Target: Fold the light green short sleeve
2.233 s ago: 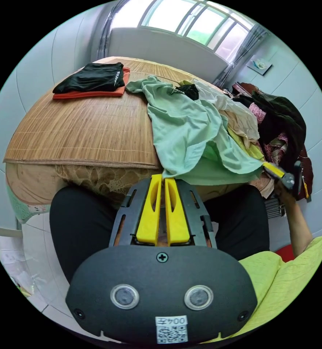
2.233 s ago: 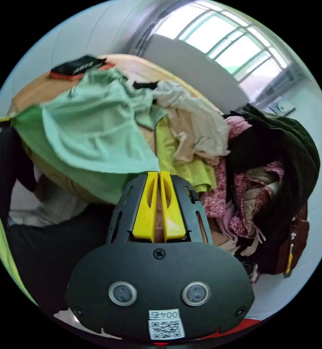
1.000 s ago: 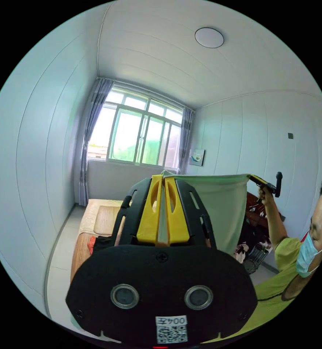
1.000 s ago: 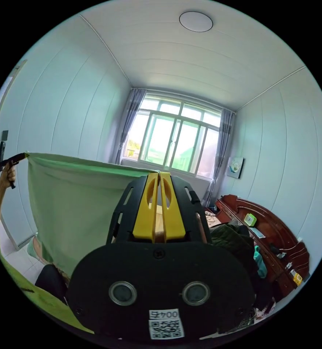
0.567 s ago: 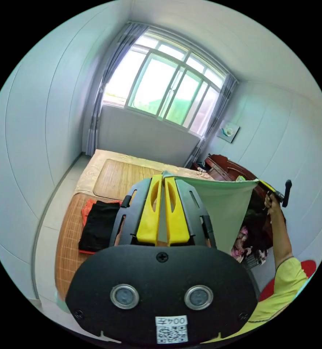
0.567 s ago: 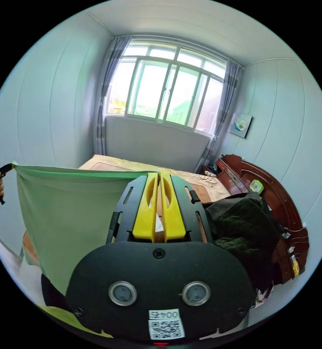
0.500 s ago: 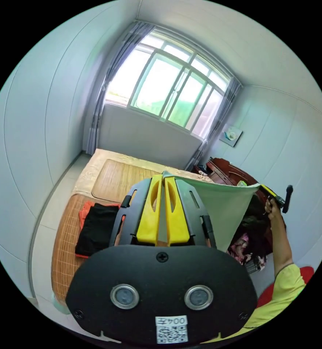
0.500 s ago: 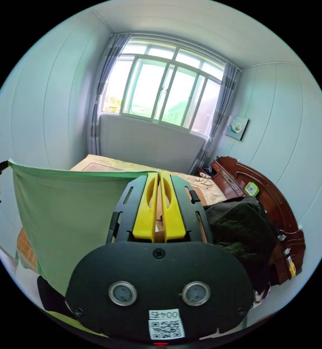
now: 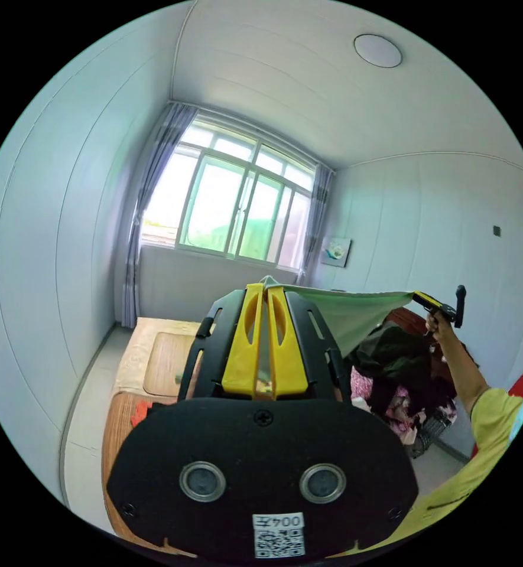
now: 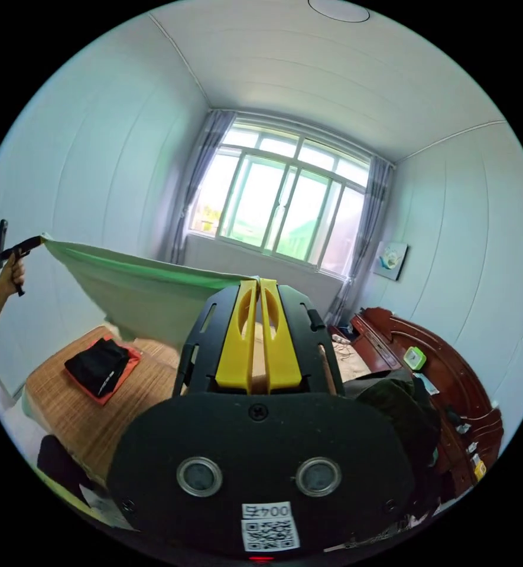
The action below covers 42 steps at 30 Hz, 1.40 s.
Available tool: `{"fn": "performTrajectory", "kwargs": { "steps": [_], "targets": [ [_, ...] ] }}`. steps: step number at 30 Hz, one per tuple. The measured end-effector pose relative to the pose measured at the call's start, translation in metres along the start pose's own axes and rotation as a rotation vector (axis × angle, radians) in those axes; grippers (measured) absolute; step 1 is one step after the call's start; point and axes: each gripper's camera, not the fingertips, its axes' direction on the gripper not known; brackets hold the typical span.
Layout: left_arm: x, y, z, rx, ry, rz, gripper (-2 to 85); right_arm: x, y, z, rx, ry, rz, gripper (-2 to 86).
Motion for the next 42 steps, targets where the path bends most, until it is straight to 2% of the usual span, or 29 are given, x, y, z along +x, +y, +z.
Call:
{"fn": "performTrajectory", "kwargs": {
  "steps": [4,8,13,18,24,42],
  "targets": [
    [0.004,0.098,-0.010,-0.091,0.050,-0.007,0.8,-0.020,0.116,-0.007,-0.120,-0.114,-0.040,-0.8],
    [0.009,0.217,-0.005,-0.230,0.099,-0.006,0.8,-0.050,0.228,0.001,-0.266,-0.122,-0.082,-0.8],
    [0.020,0.334,0.003,-0.409,0.050,0.005,0.9,-0.097,0.381,0.018,-0.504,-0.160,-0.080,-0.9],
    [0.030,0.429,0.009,-0.604,0.027,-0.037,0.9,-0.134,0.480,0.022,-0.670,-0.180,-0.079,-0.9],
    [0.038,0.472,-0.007,-0.613,0.020,-0.131,0.9,-0.157,0.534,0.015,-0.737,-0.158,-0.128,-0.8],
    [0.101,0.502,-0.075,-0.548,0.040,-0.089,1.0,-0.150,0.584,-0.042,-0.667,-0.057,-0.143,-0.8]
  ]
}}
